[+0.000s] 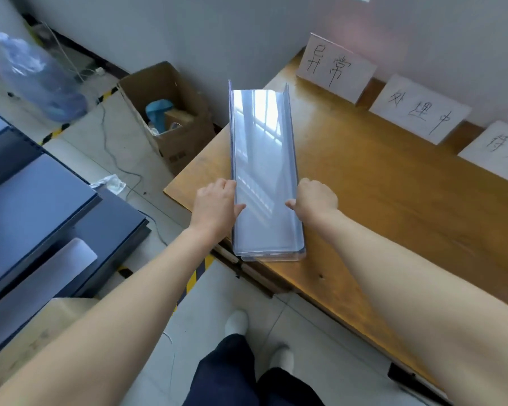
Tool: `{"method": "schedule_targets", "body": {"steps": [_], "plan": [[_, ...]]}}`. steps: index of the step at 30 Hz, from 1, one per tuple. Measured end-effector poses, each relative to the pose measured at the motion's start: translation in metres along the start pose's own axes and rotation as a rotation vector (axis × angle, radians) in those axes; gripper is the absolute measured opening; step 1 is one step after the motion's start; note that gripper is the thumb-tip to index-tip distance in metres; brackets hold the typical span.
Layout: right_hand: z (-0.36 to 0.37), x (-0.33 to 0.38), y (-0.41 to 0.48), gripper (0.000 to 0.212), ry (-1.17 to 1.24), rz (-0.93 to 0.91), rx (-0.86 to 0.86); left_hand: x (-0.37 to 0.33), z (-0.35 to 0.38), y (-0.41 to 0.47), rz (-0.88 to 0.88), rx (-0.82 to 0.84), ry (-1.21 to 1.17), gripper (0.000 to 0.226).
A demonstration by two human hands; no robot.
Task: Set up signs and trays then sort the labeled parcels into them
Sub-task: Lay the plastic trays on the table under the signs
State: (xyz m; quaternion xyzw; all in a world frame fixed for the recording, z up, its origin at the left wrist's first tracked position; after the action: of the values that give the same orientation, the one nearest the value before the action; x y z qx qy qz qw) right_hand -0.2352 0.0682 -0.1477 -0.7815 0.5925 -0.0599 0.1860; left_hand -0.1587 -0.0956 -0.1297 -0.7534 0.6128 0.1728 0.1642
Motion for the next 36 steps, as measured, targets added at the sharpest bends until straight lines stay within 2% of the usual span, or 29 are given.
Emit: {"method": "schedule_targets", "body": {"steps": [2, 6, 10, 15, 27, 30, 33, 36], "plan": [[0.008, 0.000, 0.004, 0.034, 0.028, 0.049, 0.030, 0.007, 0.012, 0.004, -0.051, 0.048, -0.029, 0.051], [0.009, 0.001, 0.008, 0.006, 0.064, 0.102, -0.002, 0.014, 0.022, 0.010, -0.116, 0.093, -0.107, 0.057], [0.000, 0.005, 0.004, 0.017, 0.044, 0.104, -0.022, 0.017, 0.024, 0.013, -0.125, 0.116, -0.098, 0.058], [-0.005, 0.005, 0.005, 0.016, 0.052, 0.086, 0.019, 0.037, 0.018, 0.014, -0.182, 0.083, -0.089, 0.054], [-0.027, 0.013, -0.005, 0.025, -0.038, 0.080, -0.091, 0.049, 0.000, 0.014, -0.264, 0.019, -0.097, 0.017], [-0.033, 0.009, -0.007, 0.015, -0.024, 0.084, -0.123, 0.050, -0.008, 0.015, -0.279, 0.019, -0.038, 0.015], [-0.036, 0.000, -0.007, 0.022, -0.016, 0.108, -0.138, 0.048, -0.014, 0.015, -0.300, 0.012, -0.015, 0.017], [-0.037, -0.015, -0.008, 0.024, 0.117, 0.166, -0.138, 0.048, -0.017, 0.015, -0.318, -0.018, -0.041, 0.017]]}}
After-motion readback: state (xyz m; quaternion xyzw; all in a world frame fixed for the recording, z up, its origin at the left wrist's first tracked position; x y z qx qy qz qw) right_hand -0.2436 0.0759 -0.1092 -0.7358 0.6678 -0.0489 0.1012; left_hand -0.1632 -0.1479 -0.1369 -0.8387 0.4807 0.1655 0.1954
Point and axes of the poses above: each hand's wrist, its own y-axis towards the middle knuckle, its own z-axis out of the palm, x = y × z, the point moved 10 cm from there along y, towards the middle knuckle, and after that the axes turned 13 degrees about -y, right-handed, at the moved point
